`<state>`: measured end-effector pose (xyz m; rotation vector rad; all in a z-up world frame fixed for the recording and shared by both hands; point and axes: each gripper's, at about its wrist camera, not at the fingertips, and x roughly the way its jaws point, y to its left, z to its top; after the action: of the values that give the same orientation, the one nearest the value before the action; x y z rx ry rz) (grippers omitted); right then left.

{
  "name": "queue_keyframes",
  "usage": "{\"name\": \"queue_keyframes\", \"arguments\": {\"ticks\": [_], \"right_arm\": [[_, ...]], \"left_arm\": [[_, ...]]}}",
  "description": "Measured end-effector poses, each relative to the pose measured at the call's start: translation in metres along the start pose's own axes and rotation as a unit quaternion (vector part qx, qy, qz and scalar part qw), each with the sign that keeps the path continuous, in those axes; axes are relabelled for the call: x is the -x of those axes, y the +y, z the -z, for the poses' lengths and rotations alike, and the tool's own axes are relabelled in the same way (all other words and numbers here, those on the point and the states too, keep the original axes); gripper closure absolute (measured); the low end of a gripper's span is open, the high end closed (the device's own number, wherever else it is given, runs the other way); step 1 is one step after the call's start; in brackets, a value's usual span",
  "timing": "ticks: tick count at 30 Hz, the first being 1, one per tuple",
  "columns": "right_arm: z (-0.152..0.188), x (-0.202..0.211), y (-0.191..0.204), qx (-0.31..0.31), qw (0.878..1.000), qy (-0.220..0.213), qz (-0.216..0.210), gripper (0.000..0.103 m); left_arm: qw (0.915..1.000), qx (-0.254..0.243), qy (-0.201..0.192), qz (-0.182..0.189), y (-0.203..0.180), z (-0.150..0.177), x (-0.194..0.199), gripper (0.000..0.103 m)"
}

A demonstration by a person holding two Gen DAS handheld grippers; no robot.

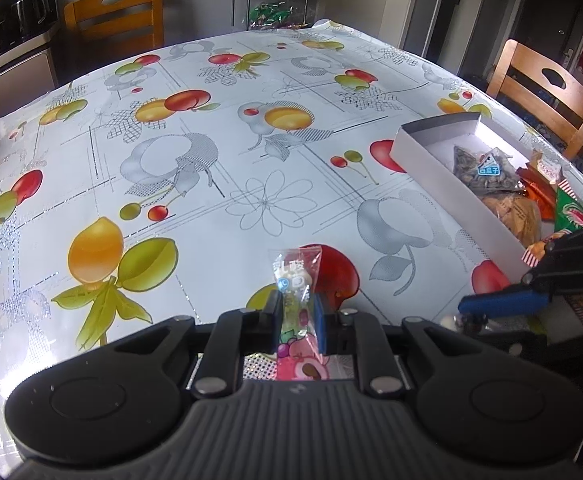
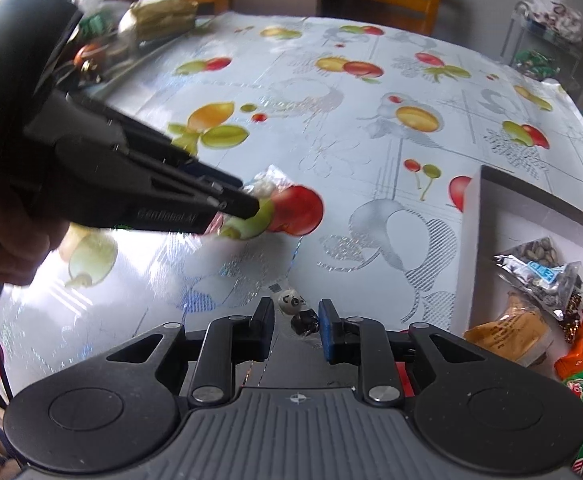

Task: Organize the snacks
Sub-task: 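Lift and carry the pink candy bag and small candy over the box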

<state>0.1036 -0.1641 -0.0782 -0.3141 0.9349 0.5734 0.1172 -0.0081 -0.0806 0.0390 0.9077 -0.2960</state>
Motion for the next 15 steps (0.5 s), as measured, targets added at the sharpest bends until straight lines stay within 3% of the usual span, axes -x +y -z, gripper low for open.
{"name": "queue_keyframes", "arguments": {"ticks": [15], "right_arm": [[-0.004,0.018,-0.010,-0.023,0.999,-0.028,0.017,0.078]], "left_arm": [[0.9999,-0.006,-0.014,0.008,-0.016,-0.010,0.012,0.091]]}}
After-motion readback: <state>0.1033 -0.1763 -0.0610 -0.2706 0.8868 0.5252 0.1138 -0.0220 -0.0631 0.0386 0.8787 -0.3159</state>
